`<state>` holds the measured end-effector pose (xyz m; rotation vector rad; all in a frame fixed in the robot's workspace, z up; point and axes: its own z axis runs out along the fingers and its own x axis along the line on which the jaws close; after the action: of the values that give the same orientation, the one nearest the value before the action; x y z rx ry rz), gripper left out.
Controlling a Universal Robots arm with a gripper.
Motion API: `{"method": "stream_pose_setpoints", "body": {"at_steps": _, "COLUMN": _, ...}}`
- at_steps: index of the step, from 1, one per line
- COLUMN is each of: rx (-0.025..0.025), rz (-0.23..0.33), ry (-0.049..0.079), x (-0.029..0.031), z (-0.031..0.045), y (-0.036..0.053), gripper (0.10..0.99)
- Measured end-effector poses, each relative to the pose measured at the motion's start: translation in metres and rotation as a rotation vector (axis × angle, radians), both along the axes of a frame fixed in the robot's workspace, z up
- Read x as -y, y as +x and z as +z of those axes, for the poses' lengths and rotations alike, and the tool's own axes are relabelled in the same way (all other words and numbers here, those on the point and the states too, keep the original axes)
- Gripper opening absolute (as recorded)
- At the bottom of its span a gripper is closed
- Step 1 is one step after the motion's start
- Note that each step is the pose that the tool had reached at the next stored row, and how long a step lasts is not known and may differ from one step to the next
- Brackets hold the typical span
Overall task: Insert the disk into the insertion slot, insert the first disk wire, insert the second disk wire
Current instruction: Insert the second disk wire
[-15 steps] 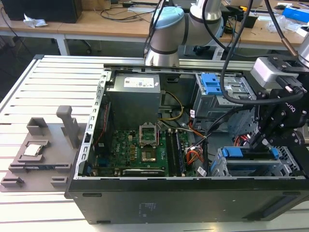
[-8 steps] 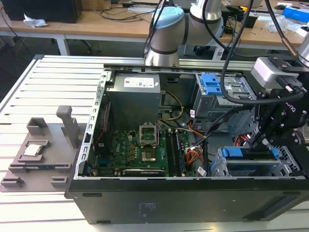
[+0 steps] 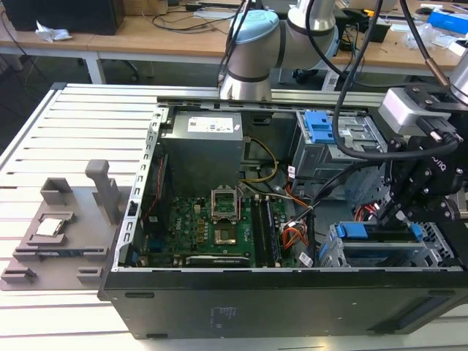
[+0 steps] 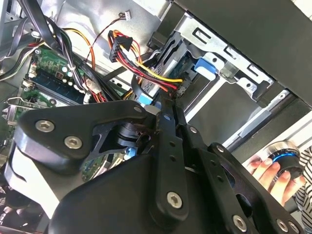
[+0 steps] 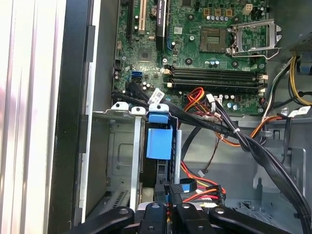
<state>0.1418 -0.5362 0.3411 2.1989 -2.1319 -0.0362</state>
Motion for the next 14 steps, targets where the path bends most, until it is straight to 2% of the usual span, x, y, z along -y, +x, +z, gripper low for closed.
{"method": "stream_pose_setpoints", "body": {"at_steps": 4, "rx": 0.0000, "rz": 0.000, "ry": 0.000, "x": 0.0004, "z": 0.0007, "y": -0.0014, "gripper": 0.149}}
{"method": "stream_pose_setpoints", "body": {"at_steps": 6, "rx": 0.0001, "rz": 0.000, "ry": 0.000, "x": 0.0004, "z": 0.0071, "y": -0.0014, "gripper": 0.149}}
{"method": "stream_pose_setpoints", "body": {"at_steps": 14, "rx": -0.0013, "rz": 0.000, "ry": 0.007, "x": 0.0004, "z": 0.0048, "y": 0.0046, "gripper": 0.149}}
